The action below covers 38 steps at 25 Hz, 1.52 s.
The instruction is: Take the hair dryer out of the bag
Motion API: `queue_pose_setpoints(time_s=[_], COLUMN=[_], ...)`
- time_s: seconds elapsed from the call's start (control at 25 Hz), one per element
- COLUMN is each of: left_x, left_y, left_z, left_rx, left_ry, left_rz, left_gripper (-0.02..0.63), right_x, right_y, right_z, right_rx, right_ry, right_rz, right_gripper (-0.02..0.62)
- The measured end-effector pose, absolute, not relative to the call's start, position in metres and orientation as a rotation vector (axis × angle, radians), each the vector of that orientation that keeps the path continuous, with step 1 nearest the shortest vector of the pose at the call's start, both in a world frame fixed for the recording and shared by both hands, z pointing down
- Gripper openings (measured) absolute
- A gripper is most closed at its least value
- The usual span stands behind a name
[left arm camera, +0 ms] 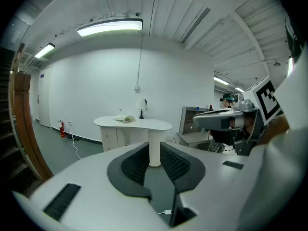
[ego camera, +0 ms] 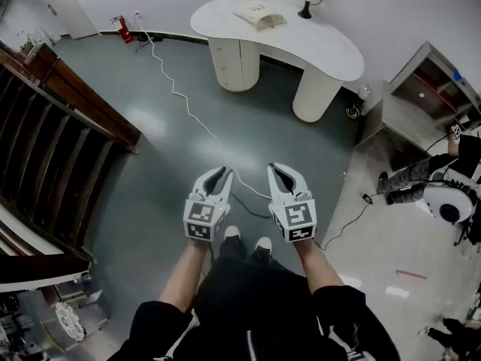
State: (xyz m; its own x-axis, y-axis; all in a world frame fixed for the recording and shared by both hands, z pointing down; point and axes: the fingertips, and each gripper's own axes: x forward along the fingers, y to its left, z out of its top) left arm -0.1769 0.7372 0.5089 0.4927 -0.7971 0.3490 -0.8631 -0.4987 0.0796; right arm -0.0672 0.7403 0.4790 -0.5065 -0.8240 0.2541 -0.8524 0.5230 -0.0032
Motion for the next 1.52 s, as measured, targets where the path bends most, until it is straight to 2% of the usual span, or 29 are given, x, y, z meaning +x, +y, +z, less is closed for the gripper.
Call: queue_pose_setpoints(time_s=[0.28, 0.56, 0.76, 1.52], left_x=[-0.144, -0.144, -0.142, -0.184], left_y=[0.762, 0.769, 0.757, 0.617], left_z=[0.503, 0.488, 0.494, 0.506], left_rx=[2.513, 2.474, 2.489, 2.573], left_ry=[-1.429, -1.472, -1.446, -1.284], left_rz=[0.359, 0.279, 0.308, 0.310], left_gripper=[0.072, 0.012, 0.012, 0.012], right_x=[-0.025, -0.017, -0.016, -0.067], right_y=[0.761, 0.760, 0.748, 0.622], right_z=[0.484, 0.485, 0.489, 0.491], right_rx=[1.501, 1.503, 1.536, 1.645], right_ry=[-2.525, -2.536, -2.513, -2.429], right_rz=[0.237, 0.247, 0.270, 0.300], right_gripper=[0.006, 0.006, 0.006, 0.006])
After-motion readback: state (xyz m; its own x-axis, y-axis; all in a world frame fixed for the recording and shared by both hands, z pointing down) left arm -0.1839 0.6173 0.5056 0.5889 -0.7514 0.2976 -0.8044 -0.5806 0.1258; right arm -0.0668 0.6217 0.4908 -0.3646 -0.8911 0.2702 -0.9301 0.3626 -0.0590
